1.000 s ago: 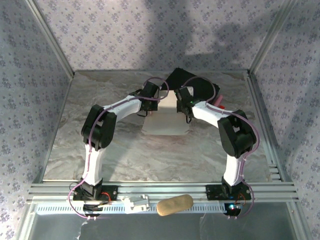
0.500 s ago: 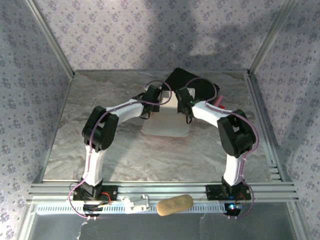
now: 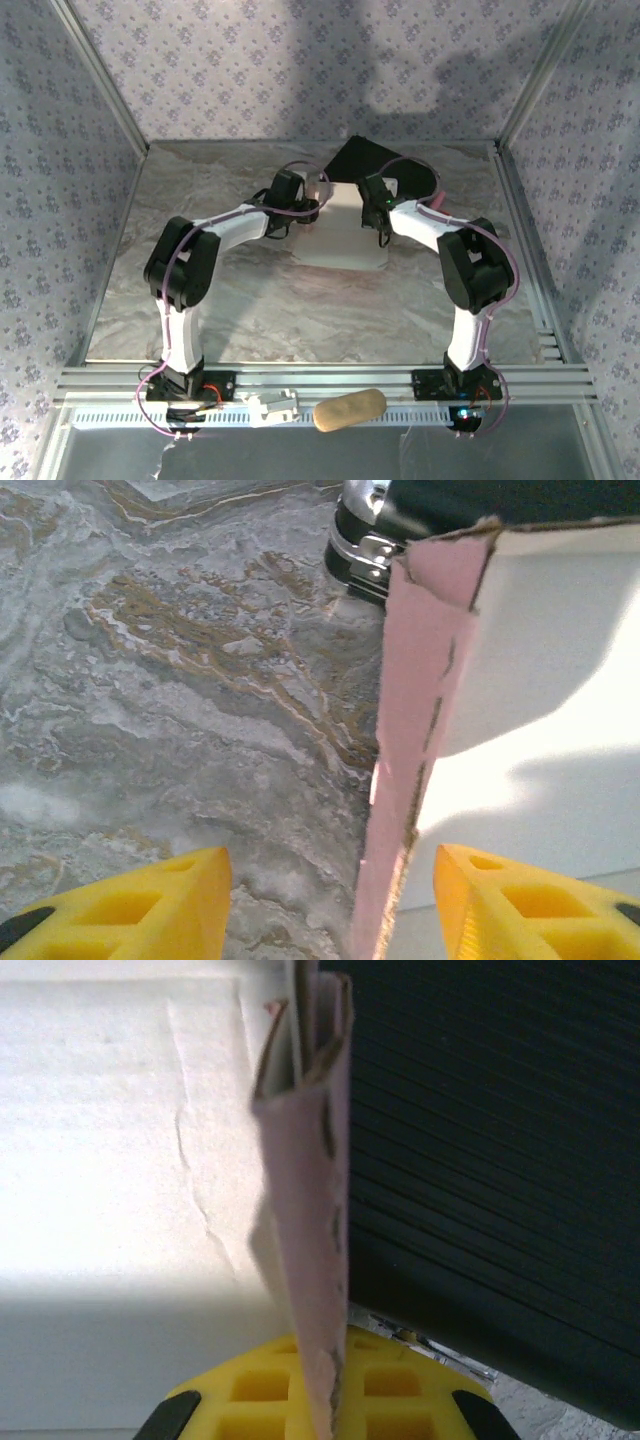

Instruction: Fold the paper box

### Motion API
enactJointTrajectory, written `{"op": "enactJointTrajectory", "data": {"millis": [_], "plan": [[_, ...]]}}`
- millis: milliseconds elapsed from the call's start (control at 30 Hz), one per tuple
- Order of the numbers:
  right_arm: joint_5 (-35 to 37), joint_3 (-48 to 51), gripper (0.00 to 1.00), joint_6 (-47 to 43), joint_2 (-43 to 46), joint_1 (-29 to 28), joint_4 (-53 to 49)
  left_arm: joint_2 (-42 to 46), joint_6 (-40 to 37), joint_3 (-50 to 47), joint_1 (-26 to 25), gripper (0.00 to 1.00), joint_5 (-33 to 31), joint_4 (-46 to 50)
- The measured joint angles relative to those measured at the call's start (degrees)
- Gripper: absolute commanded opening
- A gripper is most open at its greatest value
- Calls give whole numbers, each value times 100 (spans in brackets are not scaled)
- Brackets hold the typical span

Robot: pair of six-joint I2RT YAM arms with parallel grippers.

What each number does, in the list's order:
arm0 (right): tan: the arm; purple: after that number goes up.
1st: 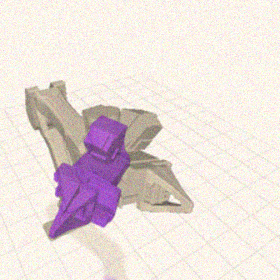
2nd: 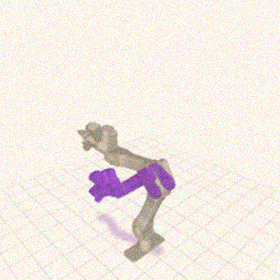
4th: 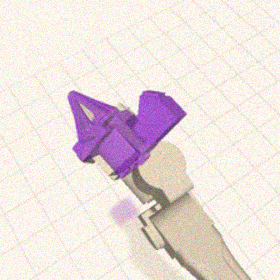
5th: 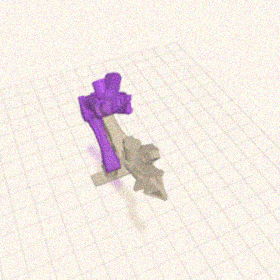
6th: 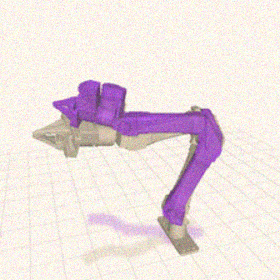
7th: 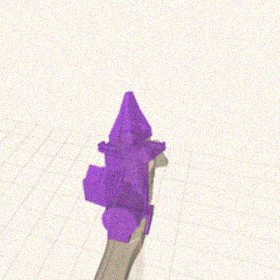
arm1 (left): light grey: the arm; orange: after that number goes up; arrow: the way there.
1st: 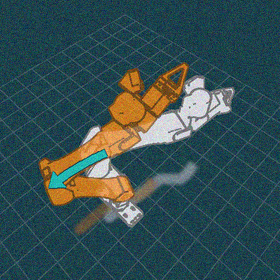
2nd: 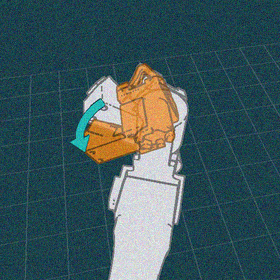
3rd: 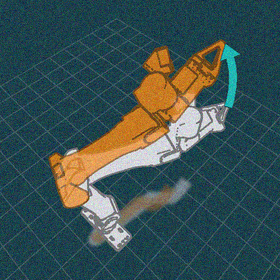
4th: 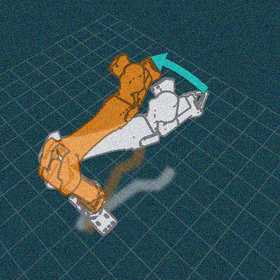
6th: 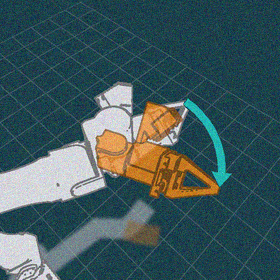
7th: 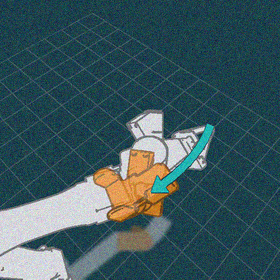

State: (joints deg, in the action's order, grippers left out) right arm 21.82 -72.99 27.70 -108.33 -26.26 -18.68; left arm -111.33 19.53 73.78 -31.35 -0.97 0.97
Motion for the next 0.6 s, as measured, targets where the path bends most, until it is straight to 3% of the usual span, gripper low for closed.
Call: {"op": "enactJointTrajectory", "data": {"millis": [133,300,467,600], "plan": [[-2,0,0,7,0,4,-2,188,-20,-208,24,59,341,-168],[-26,13,0,103,0,4,-11,448,120,-208,13,56,201,-96],[-280,146,0,575,140,2,-225,1484,852,-208,-190,48,-977,890],[-684,269,0,1565,566,0,-713,2940,1714,-142,-809,40,-2184,1967]]}}
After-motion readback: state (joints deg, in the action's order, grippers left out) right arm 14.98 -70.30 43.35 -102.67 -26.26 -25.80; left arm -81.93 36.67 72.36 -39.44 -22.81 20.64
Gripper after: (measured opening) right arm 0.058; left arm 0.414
